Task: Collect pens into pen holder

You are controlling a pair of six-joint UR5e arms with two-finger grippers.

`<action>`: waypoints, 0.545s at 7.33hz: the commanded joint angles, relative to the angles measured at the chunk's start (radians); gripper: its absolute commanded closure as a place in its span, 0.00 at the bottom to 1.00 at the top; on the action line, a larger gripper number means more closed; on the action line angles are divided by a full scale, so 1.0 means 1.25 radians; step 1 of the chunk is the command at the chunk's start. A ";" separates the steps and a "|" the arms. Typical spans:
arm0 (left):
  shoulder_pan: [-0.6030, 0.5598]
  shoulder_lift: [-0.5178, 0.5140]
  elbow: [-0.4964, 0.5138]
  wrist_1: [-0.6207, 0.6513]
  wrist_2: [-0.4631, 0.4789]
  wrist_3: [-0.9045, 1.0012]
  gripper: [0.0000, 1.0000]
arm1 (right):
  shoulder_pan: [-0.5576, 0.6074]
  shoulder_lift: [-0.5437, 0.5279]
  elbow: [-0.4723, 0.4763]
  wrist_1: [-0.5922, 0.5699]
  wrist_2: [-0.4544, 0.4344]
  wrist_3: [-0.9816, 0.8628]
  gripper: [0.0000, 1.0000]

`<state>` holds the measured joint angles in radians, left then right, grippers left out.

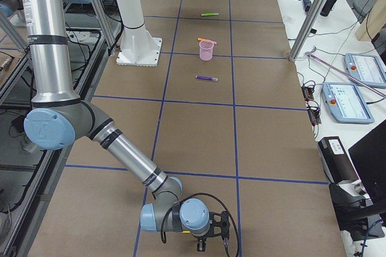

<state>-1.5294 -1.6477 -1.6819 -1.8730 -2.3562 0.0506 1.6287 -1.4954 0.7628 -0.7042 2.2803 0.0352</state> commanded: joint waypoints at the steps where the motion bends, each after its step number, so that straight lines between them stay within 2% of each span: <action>1: 0.000 0.000 0.001 0.000 0.000 0.000 0.00 | -0.003 0.001 0.001 0.000 -0.016 0.001 0.51; 4: 0.000 0.000 0.002 0.000 0.000 0.000 0.00 | -0.008 0.002 0.007 0.000 -0.018 0.005 0.49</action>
<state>-1.5294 -1.6475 -1.6802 -1.8730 -2.3562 0.0506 1.6216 -1.4931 0.7664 -0.7041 2.2589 0.0374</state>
